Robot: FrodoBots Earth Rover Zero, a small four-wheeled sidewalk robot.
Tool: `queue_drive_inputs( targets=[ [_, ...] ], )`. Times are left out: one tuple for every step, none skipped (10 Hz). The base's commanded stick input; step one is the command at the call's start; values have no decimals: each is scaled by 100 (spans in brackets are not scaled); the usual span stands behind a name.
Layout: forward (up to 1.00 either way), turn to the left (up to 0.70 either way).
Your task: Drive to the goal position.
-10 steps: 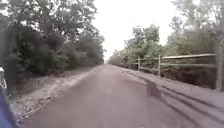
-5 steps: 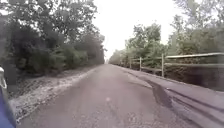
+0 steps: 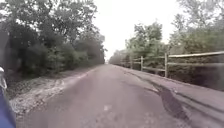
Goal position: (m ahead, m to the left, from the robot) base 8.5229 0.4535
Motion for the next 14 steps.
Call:
queue_drive_inputs(
  targets=[
    [70, 0],
    [70, 0],
    [70, 0],
    [70, 0],
    [70, 0],
    [70, 0],
    [70, 0],
    [70, 0],
    [70, 0],
    [70, 0],
    [70, 0],
    [70, 0],
    [70, 0],
    [70, 0]
  ],
)
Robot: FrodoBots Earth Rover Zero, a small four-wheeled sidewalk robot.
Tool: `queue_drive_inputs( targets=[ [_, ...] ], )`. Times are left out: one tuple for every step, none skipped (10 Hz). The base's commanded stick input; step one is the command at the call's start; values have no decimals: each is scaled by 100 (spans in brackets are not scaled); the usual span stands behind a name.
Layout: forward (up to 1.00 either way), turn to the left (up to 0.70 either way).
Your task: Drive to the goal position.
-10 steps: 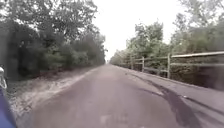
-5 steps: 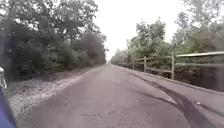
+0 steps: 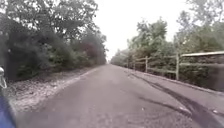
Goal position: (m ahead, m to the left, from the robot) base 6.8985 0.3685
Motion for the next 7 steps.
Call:
queue_drive_inputs(
  targets=[
    [70, 0],
    [70, 0],
    [70, 0],
    [70, 0],
    [70, 0],
    [70, 0],
    [70, 0]
  ],
)
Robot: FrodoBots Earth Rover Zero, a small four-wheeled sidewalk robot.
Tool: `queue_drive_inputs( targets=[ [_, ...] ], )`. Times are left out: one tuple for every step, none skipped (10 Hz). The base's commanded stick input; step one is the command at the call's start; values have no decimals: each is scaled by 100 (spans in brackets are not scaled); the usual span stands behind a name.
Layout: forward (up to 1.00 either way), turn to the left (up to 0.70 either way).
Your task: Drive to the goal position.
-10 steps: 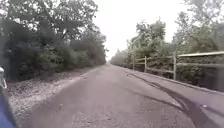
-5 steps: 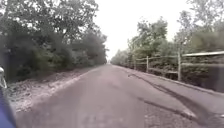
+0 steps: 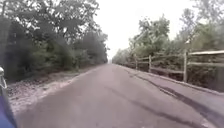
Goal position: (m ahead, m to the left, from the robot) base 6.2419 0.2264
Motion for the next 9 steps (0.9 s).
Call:
queue_drive_inputs(
  targets=[
    [70, 2],
    [70, 2],
    [70, 2],
    [70, 2],
    [70, 0],
    [70, 3],
    [70, 3],
    [70, 4],
    [70, 8]
  ],
)
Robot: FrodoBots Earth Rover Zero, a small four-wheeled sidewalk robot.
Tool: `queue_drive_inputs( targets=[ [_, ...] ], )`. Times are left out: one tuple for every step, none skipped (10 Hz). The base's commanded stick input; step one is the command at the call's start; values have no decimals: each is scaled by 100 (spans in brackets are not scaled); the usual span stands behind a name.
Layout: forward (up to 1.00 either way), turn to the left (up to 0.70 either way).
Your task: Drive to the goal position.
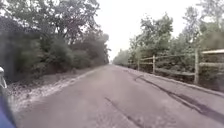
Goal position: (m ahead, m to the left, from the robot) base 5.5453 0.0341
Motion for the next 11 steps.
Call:
queue_drive_inputs(
  targets=[
    [70, 11],
    [70, 5],
    [70, 0],
    [70, 0],
    [70, 0],
    [70, 0],
    [70, 0],
    [70, 0],
    [70, 0],
    [70, 0],
    [70, 0]
  ],
)
